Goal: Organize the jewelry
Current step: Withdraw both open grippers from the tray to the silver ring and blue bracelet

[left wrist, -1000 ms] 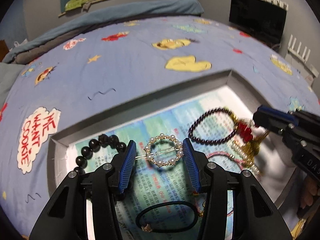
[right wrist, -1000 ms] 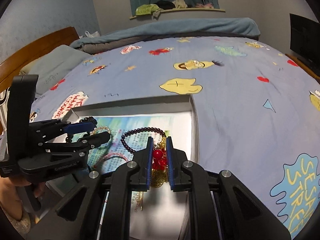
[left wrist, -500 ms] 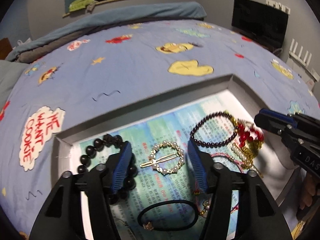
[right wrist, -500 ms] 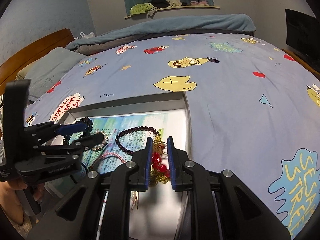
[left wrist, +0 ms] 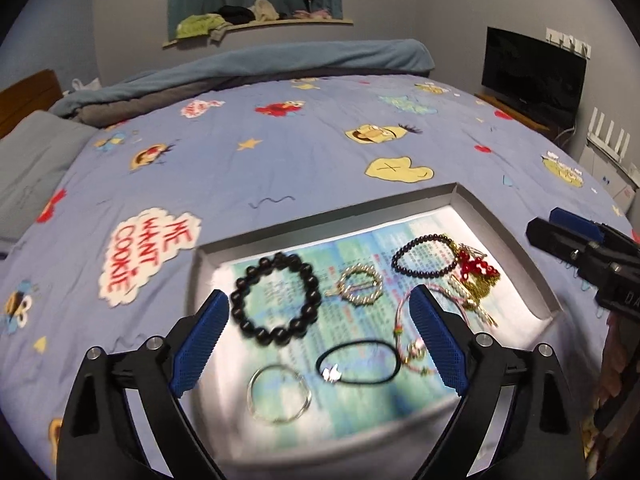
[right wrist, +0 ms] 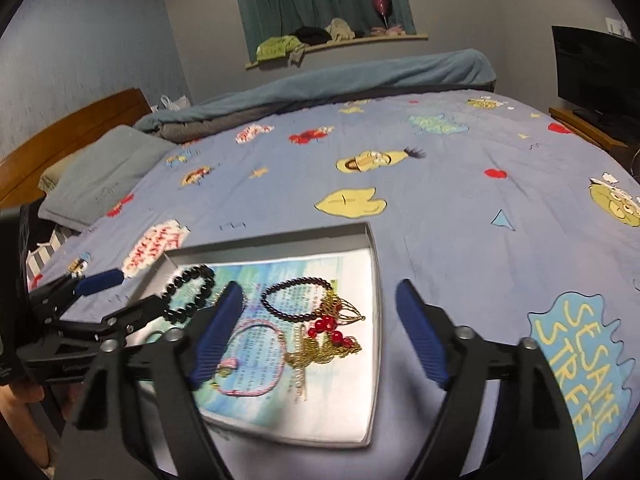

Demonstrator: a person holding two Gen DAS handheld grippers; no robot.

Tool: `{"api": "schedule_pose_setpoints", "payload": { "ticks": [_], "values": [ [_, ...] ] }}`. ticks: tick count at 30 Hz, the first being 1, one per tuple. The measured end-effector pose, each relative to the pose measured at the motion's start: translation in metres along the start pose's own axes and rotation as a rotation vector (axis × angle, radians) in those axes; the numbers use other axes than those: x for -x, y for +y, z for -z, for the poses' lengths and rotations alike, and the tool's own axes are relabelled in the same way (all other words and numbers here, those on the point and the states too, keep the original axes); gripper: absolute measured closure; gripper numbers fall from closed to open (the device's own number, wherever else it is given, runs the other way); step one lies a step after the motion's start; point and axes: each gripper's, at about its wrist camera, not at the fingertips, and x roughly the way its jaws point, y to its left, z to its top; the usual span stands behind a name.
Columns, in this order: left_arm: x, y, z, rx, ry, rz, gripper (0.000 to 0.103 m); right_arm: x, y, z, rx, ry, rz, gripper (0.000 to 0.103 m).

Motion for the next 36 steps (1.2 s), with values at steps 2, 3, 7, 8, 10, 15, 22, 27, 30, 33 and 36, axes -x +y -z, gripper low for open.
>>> {"api": "schedule_pose_setpoints", "payload": {
  "ticks": [2,3,7,8,10,15,22,27,30,33,36],
  "values": [
    [0.012,0.002,0.005,0.005,-0.005,-0.006,0.011,0.013,0.004,-0.001,-0.006,-0.017,-0.008,0.016],
    [0.020,0.004,0.008,0.007,-0.007,-0.010,0.011,0.020,0.007,-0.001,-0.006,-0.026,-0.013,0.015],
    [0.045,0.005,0.019,-0.005,-0.015,-0.017,0.010,0.045,0.019,0.001,0.002,-0.048,-0.028,0.010],
    [0.053,0.004,0.022,-0.011,-0.021,-0.019,0.010,0.053,0.023,0.004,0.009,-0.055,-0.030,0.008],
    [0.066,0.003,0.027,-0.017,-0.033,-0.024,0.010,0.064,0.028,0.008,0.022,-0.059,-0.032,0.006],
    [0.096,0.005,0.045,0.006,-0.047,-0.001,0.009,0.083,0.039,0.021,0.043,-0.043,-0.021,0.006],
    [0.119,0.000,0.090,0.001,-0.054,-0.008,0.009,0.101,0.042,0.051,0.045,-0.016,-0.001,0.006],
    [0.110,-0.001,0.118,0.032,-0.025,-0.006,0.009,0.101,0.040,0.076,0.015,0.013,0.011,0.006],
    [0.106,-0.001,0.130,0.048,-0.021,-0.017,0.009,0.100,0.040,0.086,0.004,0.016,0.017,0.006],
    [0.105,-0.002,0.140,0.074,-0.036,-0.002,0.009,0.096,0.040,0.096,-0.006,0.007,0.024,0.006],
    [0.099,-0.009,0.151,0.075,-0.045,0.019,0.009,0.090,0.038,0.105,-0.020,0.003,0.021,0.006]
  ]
}}
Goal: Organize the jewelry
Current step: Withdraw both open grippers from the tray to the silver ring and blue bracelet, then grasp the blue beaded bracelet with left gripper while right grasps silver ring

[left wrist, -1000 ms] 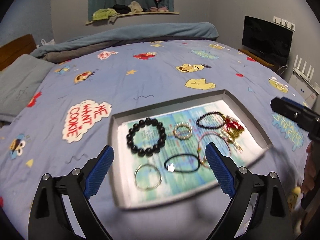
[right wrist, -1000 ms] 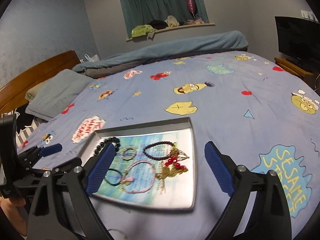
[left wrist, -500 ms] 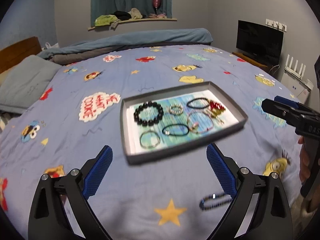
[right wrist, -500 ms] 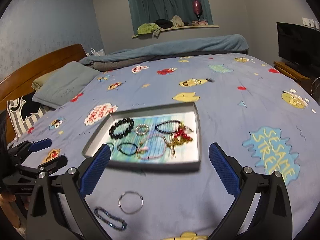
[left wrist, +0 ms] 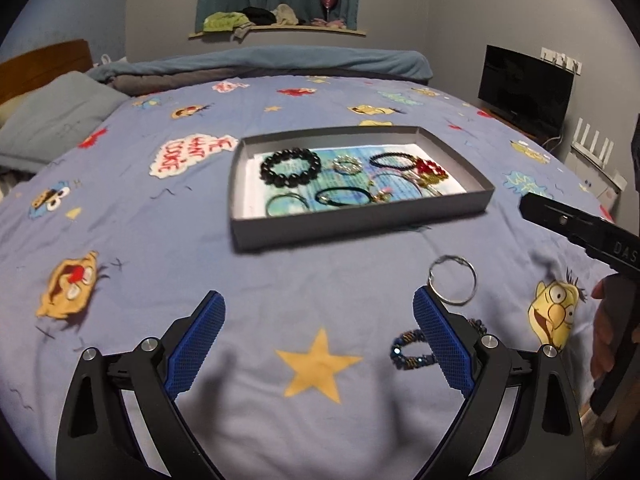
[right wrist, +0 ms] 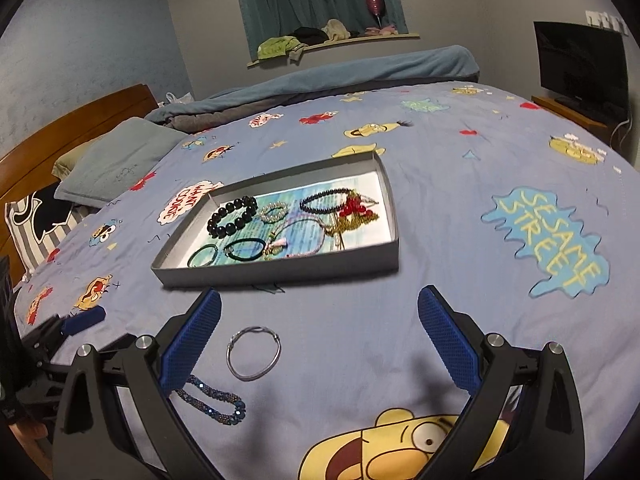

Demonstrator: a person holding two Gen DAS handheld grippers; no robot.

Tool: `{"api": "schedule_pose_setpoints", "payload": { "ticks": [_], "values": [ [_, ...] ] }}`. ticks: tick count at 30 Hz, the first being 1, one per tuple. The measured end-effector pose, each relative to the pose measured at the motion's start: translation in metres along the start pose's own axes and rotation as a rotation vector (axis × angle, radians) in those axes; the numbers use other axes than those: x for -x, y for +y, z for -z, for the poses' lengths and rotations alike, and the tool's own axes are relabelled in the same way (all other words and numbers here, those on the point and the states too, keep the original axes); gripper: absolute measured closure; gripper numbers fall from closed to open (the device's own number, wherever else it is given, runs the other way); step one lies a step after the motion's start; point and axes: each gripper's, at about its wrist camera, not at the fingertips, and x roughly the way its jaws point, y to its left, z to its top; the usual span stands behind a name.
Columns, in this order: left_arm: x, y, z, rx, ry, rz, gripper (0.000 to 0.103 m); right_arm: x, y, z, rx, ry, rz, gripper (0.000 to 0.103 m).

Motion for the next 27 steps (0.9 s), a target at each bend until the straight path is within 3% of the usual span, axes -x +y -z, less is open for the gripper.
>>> {"api": "schedule_pose_setpoints", "payload": {
  "ticks": [6,13,22,27],
  "values": [
    [-0.011,-0.013,0.018,-0.049,0.018,0.048,0.009,-0.007,-0.003,0.015,0.027,-0.032,0.015,0.006],
    [-0.016,-0.026,0.027,-0.132,0.044,0.109,0.013,-0.020,0.000,0.025,0.062,0.001,-0.023,0.006],
    [-0.022,-0.040,0.027,-0.180,0.076,0.162,0.054,-0.030,0.008,0.029,0.094,0.032,-0.049,0.006],
    [-0.026,-0.034,0.027,-0.134,0.105,0.208,0.061,-0.029,0.006,0.028,0.087,0.033,-0.056,0.006]
  ]
}}
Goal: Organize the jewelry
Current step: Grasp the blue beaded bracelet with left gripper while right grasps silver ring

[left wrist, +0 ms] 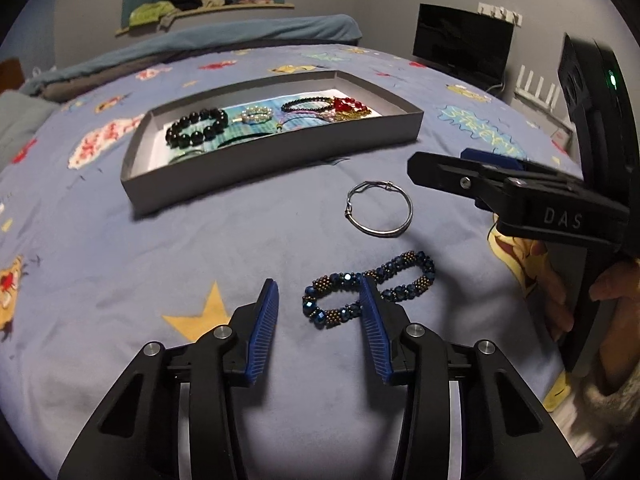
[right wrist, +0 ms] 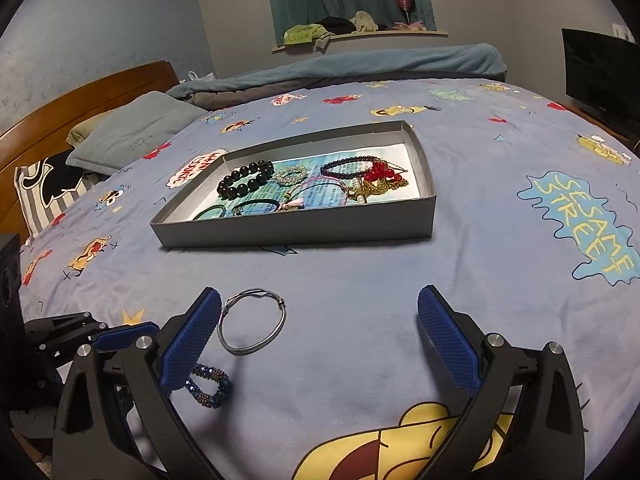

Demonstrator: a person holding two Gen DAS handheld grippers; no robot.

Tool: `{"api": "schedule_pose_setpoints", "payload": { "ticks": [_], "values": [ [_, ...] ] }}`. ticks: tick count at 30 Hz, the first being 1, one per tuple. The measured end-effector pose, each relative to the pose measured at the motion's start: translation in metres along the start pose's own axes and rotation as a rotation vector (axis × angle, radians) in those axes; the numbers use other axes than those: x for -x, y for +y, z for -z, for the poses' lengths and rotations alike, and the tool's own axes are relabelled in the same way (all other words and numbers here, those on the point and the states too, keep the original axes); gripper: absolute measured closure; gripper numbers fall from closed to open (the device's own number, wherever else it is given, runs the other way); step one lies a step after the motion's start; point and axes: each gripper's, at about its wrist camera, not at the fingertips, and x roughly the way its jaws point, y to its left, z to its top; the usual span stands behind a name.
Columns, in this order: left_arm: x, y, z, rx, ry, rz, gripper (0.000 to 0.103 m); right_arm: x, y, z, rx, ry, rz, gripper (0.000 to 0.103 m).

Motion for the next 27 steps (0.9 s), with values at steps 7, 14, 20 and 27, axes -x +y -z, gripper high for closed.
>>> {"api": "schedule_pose_setpoints", "payload": {
  "ticks": [7,14,20,27],
  "values": [
    [-0.007,0.005,0.000,0.003,0.039,-0.016,0.077,0.000,0.001,0.000,0.006,0.002,-0.005,0.006],
    [-0.010,-0.005,0.003,-0.075,0.042,-0.056,0.087,-0.002,0.006,0.001,0.023,0.007,-0.010,0.006],
    [-0.001,0.009,0.003,-0.058,0.030,-0.069,0.095,-0.004,0.012,0.002,0.048,0.012,-0.016,0.009],
    [0.009,0.037,0.000,0.015,0.000,-0.119,0.095,-0.009,0.035,0.009,0.163,0.030,-0.026,0.021]
  ]
}}
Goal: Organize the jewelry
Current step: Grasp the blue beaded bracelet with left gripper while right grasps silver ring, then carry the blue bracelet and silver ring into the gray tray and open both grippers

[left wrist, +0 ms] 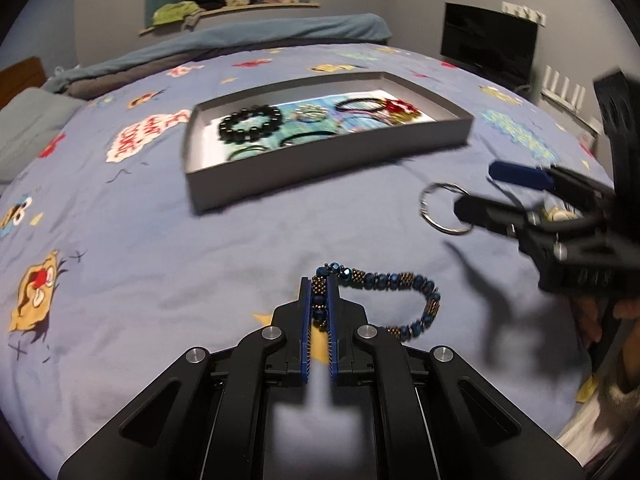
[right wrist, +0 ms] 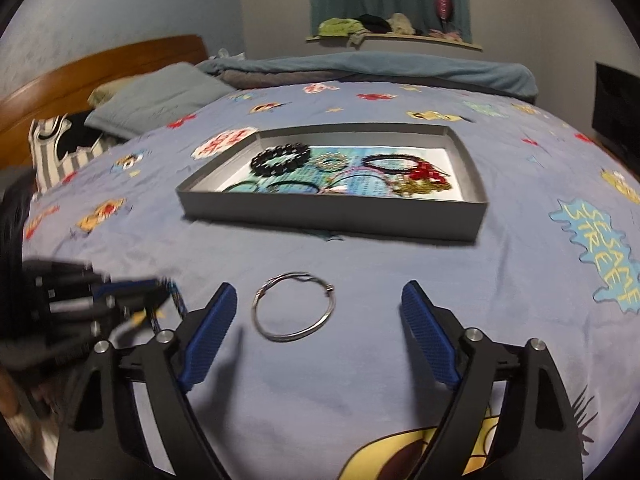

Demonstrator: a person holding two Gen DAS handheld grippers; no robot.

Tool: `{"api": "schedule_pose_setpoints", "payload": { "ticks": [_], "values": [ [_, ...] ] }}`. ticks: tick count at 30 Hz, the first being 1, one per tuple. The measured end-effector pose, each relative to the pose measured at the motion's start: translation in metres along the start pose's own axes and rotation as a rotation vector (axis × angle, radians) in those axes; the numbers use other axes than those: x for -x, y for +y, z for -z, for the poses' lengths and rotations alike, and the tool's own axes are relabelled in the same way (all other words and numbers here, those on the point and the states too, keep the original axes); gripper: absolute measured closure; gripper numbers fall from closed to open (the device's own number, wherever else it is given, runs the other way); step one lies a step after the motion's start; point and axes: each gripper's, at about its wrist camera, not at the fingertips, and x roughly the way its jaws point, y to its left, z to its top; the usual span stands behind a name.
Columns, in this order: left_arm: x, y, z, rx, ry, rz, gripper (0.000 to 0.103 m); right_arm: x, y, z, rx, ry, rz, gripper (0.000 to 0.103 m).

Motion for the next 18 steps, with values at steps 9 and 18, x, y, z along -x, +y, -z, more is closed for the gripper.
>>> {"api": "schedule_pose_setpoints", "payload": {
  "ticks": [9,18],
  "values": [
    [0.002,0.002,0.000,-0.007,-0.011,-0.006,0.095,-0.017,0.018,0.006,0.098,0.055,0.017,0.048],
    [0.028,0.000,-0.006,-0.024,-0.119,0.018,0.095,-0.007,0.012,0.002,0.057,0.014,-0.006,0.053]
  ]
}}
